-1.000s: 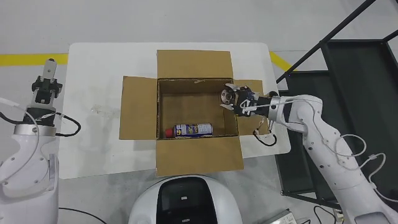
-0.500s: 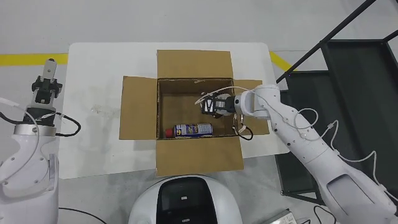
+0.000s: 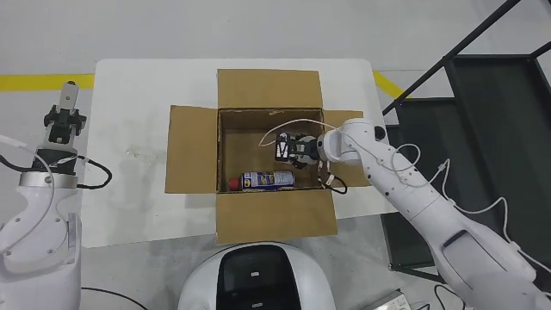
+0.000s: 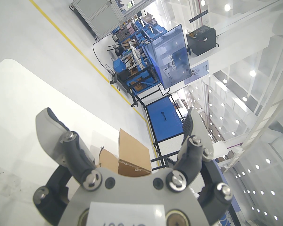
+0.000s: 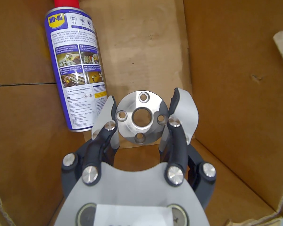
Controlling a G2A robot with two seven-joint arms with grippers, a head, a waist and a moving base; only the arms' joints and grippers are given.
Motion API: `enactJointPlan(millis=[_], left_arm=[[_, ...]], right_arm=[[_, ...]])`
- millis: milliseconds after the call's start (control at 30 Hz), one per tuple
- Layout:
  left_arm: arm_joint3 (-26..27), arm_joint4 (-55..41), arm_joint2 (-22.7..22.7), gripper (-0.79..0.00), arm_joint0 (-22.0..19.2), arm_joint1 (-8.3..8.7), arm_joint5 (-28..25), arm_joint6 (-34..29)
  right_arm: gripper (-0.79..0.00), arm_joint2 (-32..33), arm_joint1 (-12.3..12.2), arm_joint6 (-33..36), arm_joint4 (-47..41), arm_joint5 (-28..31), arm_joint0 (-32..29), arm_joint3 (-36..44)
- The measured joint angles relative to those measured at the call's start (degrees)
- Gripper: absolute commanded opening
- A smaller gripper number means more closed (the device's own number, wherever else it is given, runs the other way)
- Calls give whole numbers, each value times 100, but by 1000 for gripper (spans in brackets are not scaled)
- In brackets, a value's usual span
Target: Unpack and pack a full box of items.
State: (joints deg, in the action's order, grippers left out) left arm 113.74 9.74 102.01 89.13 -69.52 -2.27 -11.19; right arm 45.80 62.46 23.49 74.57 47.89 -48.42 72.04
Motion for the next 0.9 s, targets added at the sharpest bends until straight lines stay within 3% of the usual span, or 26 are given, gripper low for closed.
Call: enactJointPlan(millis=[233, 400, 633, 900], left_arm=[[0, 0, 0, 0, 0, 0, 0, 0], [0, 0, 0, 0, 0, 0, 0, 0], [0, 0, 0, 0, 0, 0, 0, 0], [0, 0, 0, 0, 0, 0, 0, 0]], right_arm=[[0, 94, -18, -502, 86, 177, -6, 88], [0, 543, -190, -1237, 251, 499, -237, 489], [0, 1791, -586, -2094, 172, 988, -1078, 1389], [0, 3296, -967, -2697, -344, 1011, -2239, 1984]])
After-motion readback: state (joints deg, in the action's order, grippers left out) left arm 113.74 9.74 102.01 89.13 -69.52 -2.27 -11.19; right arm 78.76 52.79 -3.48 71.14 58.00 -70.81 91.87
